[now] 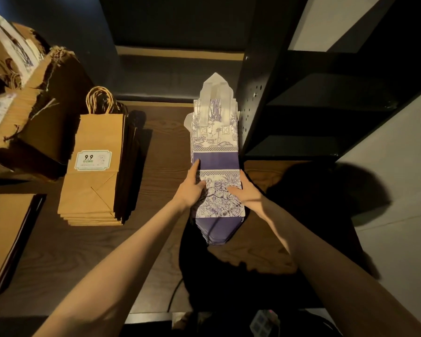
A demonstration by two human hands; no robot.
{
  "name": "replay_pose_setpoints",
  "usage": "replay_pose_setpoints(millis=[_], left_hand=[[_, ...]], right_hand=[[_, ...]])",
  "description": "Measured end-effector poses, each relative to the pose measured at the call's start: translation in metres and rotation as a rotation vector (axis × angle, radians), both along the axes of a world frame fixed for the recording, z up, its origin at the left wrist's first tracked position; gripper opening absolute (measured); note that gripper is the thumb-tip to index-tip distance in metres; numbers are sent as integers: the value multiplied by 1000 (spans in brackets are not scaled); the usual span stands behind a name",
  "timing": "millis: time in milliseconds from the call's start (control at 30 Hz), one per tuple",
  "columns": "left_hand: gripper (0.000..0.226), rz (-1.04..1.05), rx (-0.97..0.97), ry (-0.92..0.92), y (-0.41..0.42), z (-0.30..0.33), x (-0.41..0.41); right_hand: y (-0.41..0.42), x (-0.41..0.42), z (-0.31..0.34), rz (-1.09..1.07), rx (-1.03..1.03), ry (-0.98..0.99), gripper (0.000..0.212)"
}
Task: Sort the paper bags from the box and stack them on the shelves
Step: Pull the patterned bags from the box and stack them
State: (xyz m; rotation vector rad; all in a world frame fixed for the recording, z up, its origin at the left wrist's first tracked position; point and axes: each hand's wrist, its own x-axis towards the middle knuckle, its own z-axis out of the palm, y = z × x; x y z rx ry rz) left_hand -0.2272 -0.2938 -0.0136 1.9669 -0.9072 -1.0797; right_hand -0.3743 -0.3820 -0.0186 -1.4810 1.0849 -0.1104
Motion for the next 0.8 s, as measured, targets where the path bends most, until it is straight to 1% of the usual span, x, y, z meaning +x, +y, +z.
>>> replay_pose_setpoints(millis=[67,200,300,367,467,533,667,800], left_hand=[[72,46,1,89,-2,1,0],[77,31,48,156,-4,3,-2],[67,43,22,170,-3,2,2],[59,58,38,153,-3,4,5],[51,69,106,121,-4,10,8],[50,107,109,156,-6,16,10],[35,155,61,95,-7,41,16],[15,158,-33,66,-5,71,29]], right_hand=[[2,2,4,-35,100,-50,82],[5,7,3,-54,57,-3,84],[2,5,3,-45,91,20,82],[-2,2,6,-52,85,29,79],[-7,1,18,-189,17,-20,66],[-10,0,28,-274,-65,-54,53],[-14,-3,51,-260,-280,-6,32],[-13,4,86,-213,-379,-33,31]])
